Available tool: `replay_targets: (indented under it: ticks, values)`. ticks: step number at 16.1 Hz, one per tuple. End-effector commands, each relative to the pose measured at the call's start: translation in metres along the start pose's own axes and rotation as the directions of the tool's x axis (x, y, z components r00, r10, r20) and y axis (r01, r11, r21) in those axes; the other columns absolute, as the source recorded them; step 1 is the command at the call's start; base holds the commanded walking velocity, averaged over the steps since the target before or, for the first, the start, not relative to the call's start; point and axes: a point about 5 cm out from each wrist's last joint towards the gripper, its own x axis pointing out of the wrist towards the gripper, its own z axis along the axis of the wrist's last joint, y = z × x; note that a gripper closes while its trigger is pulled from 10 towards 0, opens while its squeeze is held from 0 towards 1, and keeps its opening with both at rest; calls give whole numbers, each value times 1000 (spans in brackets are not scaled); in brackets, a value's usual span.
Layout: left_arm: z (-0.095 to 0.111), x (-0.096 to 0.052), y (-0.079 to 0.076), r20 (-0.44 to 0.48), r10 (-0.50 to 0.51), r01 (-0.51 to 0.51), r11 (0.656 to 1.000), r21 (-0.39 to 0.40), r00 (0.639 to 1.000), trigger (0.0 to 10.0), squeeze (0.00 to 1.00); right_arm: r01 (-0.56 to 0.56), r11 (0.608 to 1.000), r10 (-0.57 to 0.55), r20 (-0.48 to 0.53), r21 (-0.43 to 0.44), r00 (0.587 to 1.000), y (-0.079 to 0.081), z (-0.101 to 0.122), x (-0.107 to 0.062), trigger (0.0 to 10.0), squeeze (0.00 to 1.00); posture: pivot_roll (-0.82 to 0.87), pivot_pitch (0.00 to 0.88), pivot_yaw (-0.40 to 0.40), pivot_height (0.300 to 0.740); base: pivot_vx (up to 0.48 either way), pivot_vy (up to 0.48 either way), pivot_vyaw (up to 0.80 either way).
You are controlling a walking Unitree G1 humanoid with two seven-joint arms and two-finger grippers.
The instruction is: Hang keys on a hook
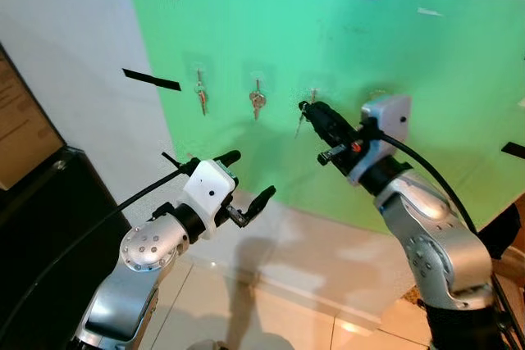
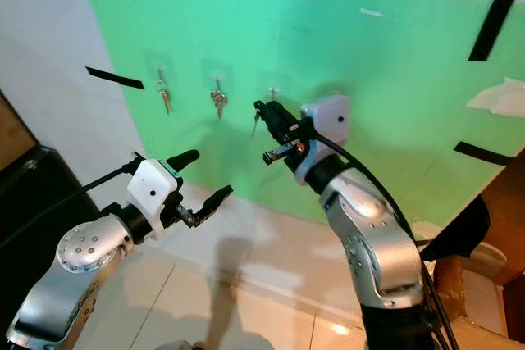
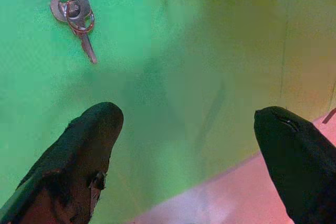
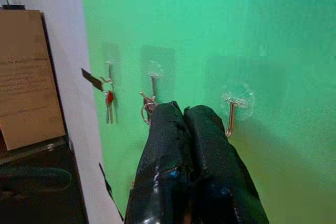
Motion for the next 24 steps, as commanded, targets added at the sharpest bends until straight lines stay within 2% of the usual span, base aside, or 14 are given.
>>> replay_targets:
  ticks: [1,9,16,24]
  values:
    - [6,0,1,21,-5,5,1000,9,1000,10000,0,-23,1000,23,16,-11,1000,3,3,6,10000,0,-11,0,12,740,0,0,0]
    - [9,-1,-1,37,-24,24,1000,0,999,10000,0,10,1000,-10,17,-14,1000,-3,2,10,10000,0,-9,0,11,740,0,0,0]
    - [8,-1,-2,38,-40,40,999,-4,999,10000,0,48,999,-48,17,-19,999,-11,2,5,10000,0,-11,0,14,740,0,0,0]
    - [9,-1,-2,42,-52,52,999,-5,998,10000,0,54,998,-55,-53,-22,997,-13,-14,0,10000,0,-10,0,15,740,0,0,0]
